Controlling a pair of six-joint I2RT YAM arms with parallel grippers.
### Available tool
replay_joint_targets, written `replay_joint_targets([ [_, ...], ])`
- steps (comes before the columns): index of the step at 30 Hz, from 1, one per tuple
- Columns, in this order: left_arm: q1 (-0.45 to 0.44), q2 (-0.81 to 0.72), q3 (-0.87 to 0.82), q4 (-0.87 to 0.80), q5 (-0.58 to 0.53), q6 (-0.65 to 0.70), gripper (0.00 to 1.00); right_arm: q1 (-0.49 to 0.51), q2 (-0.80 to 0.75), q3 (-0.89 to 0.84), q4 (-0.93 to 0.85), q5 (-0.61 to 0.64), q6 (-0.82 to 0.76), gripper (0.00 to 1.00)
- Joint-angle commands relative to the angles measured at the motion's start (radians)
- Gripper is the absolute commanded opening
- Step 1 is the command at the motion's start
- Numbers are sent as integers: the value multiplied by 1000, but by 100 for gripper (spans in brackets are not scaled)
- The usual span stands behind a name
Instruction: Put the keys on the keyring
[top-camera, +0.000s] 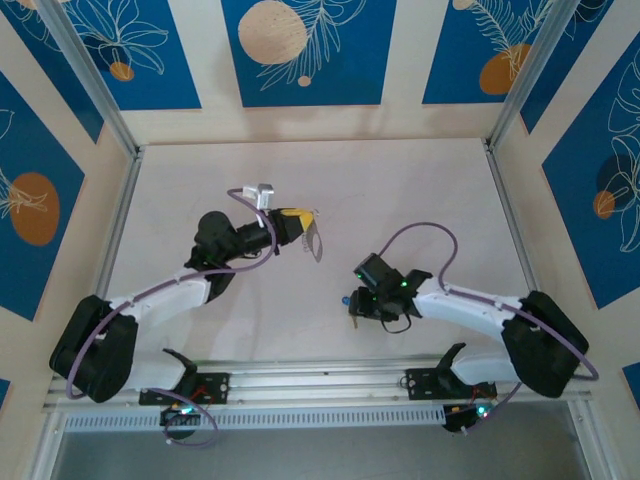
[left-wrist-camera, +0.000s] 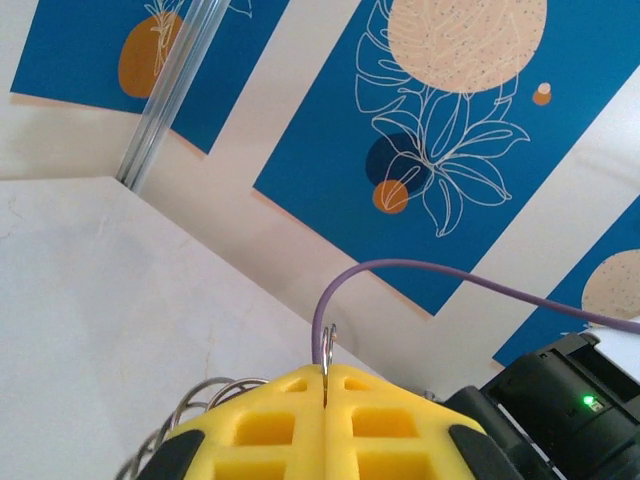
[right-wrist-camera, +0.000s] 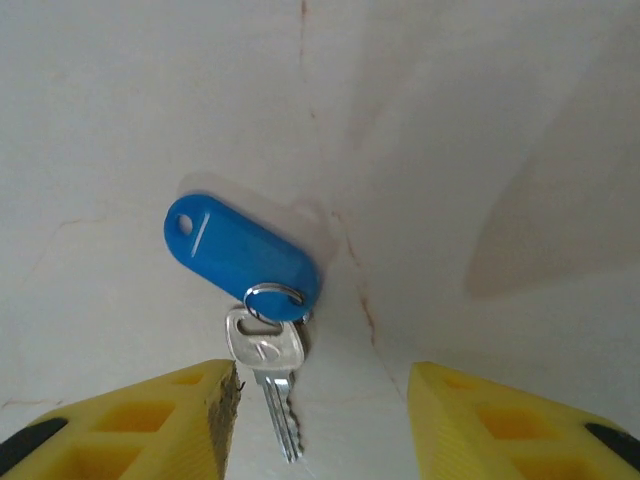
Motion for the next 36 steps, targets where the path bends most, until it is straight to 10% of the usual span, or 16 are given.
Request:
replay_joint_targets([
  [1,15,-38,-14,25,-13,17,0,52,60,67,-54,124,44,49],
  [13,35,-58,-41,30,-7,15,0,84,196,146,-56,148,48,43],
  [36,45,-47,-60,82,7,-18,0,81,150,127,-52,156,26,2],
])
